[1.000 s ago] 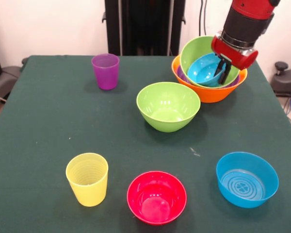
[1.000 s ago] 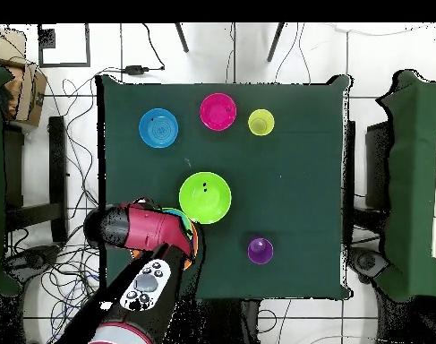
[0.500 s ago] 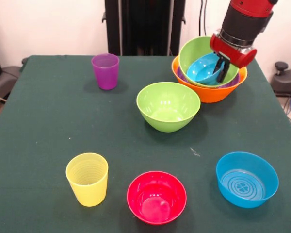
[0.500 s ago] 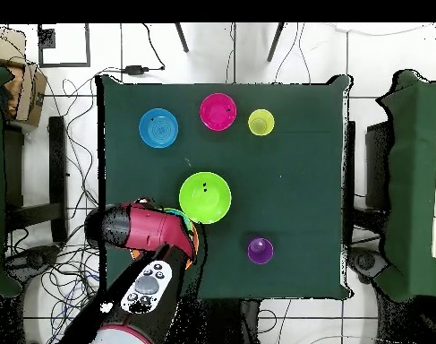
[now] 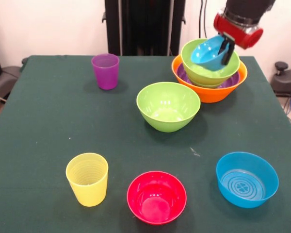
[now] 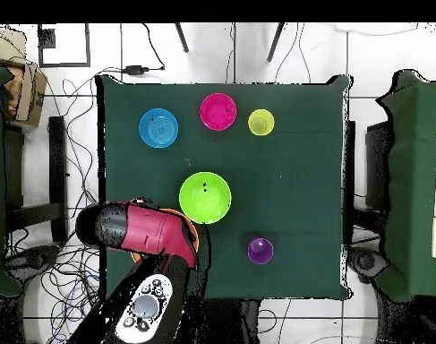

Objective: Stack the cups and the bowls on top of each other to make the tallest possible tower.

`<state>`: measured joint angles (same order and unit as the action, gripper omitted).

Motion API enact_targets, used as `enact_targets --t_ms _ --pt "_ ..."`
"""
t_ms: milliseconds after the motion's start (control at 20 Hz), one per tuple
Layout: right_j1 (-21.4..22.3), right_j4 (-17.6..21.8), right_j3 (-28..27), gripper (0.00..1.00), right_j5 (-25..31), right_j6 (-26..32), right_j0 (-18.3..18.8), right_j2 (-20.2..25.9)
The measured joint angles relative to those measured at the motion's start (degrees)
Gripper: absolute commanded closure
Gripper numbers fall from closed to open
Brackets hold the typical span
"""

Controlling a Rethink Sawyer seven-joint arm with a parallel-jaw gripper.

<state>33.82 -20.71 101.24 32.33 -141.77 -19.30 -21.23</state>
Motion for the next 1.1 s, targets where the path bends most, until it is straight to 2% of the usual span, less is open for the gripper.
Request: enact_targets --t_ms 300,600,850,1100 --pt "3.23 0.01 0.23 1.00 1.71 0.00 0.15 -0.72" --pt "4.47 0.01 0.89 1.00 1.70 0.00 1.38 -0.73" --pt "4.70 0.02 2.67 1.00 1.29 0.00 3.13 -0.68" --pt "4.70 0.07 5.40 1.00 -1.67 0.00 6.23 -0.03"
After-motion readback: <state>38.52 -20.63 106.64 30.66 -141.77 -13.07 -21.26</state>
